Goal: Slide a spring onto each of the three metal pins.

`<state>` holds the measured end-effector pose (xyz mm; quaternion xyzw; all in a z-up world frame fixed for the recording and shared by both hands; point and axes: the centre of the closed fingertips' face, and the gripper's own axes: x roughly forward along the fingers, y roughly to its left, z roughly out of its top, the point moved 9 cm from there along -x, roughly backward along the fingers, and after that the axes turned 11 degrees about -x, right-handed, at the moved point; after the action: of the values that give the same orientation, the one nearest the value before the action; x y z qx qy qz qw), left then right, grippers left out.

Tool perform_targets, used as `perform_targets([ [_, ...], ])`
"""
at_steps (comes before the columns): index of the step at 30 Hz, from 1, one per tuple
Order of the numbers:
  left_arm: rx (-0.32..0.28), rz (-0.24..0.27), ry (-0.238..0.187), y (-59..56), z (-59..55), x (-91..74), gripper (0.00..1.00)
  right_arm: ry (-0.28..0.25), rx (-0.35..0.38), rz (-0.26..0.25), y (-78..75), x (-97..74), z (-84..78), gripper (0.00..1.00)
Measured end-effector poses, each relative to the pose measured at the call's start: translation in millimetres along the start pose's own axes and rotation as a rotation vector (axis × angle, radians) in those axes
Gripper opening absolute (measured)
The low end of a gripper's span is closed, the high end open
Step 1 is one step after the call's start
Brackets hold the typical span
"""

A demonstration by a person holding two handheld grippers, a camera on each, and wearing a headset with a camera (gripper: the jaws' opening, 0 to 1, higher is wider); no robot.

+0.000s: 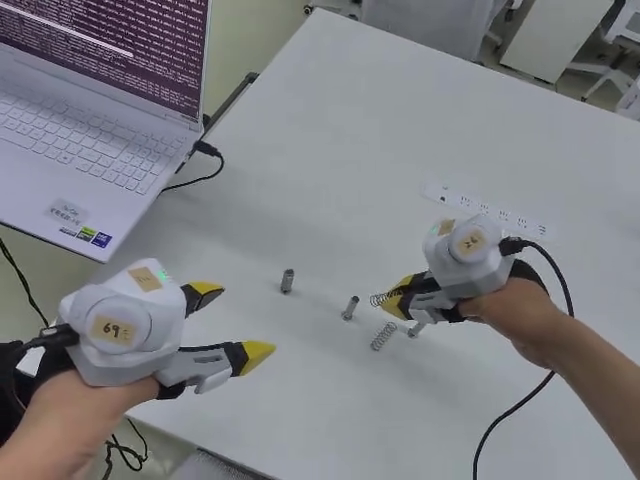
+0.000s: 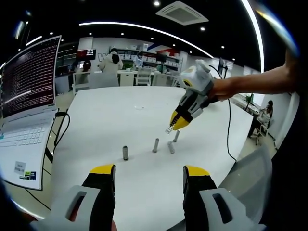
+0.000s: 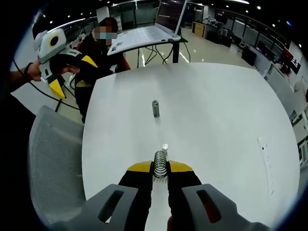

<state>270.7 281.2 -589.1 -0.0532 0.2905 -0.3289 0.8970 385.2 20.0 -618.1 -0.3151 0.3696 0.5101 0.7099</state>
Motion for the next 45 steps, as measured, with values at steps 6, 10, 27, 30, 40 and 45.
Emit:
perform_targets([
  [6,0.002,0.002,0.001,2.2,0.2,-1.0,0.52,0.025,-0.015,0.008,-5.3,11.0,3.4,0.09],
  [10,0.001,0.001,0.004,2.2,0.5,-0.6,0.52,0.048,-0.027,0.017,-8.4,17.8,5.0,0.09],
  [27,-0.015,0.002,0.011,10.4,-0.6,2.9,0.52,0.109,-0.076,0.058,-15.3,38.8,7.9,0.09],
  [30,-0.015,0.001,0.012,11.0,-0.6,3.5,0.52,0.109,-0.081,0.059,-15.5,39.7,9.9,0.09],
  [40,-0.018,-0.004,0.012,10.4,-0.9,4.6,0.52,0.114,-0.101,0.067,-14.2,50.5,17.8,0.09],
  [45,-0.021,-0.001,0.01,11.1,-0.9,3.6,0.52,0.131,-0.127,0.077,-12.0,57.5,16.8,0.09],
])
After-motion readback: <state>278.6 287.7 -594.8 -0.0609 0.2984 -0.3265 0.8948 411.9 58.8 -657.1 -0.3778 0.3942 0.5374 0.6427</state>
